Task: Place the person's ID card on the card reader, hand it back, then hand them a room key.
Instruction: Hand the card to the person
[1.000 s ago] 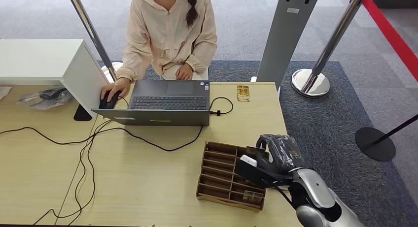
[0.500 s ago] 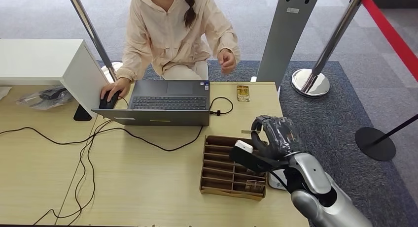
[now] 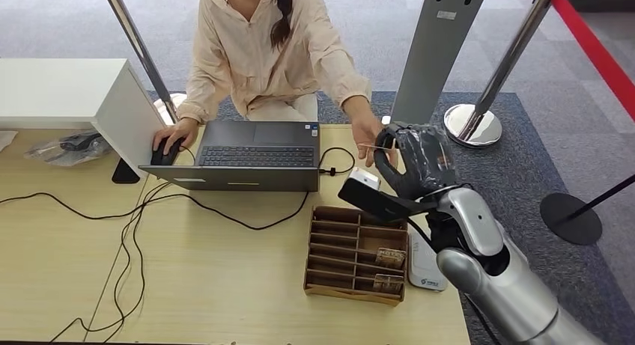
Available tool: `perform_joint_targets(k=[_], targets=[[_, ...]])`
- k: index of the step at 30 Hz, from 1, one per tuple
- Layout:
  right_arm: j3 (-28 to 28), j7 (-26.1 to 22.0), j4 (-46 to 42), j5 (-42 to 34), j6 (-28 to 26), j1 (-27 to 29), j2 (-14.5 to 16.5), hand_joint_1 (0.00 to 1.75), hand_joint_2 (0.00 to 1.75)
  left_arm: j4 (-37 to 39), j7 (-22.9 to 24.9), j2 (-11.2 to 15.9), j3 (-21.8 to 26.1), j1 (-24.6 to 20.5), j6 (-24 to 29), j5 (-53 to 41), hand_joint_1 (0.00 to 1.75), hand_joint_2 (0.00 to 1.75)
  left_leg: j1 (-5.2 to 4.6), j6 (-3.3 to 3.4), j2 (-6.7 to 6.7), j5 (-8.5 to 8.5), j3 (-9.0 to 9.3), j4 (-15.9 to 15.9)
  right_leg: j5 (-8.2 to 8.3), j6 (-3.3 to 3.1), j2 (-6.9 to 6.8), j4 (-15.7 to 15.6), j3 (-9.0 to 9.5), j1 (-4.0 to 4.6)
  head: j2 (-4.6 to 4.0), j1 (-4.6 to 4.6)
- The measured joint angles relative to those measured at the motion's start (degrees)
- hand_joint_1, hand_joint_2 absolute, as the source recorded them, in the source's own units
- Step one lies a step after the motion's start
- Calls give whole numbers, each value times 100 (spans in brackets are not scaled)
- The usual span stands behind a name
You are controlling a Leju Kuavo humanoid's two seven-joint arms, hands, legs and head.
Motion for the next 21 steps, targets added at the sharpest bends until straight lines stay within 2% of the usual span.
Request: perform_joint_targets(k=[8,21], targets=[[58,21,72,-78,61,-543,132,142,175,0,-38,-41,-2,-5,-30,-62,0,0,0,0,1,-1,-2,0,-1,0,0,0,0,0,0,0],[258,-16,401,-49,-91,-774,391,138,175,0,-37,-88,-4,-5,-40,-87,0,0,1,0,1,-2,-5,0,-1,0,0,0,-3,0,0,-1]])
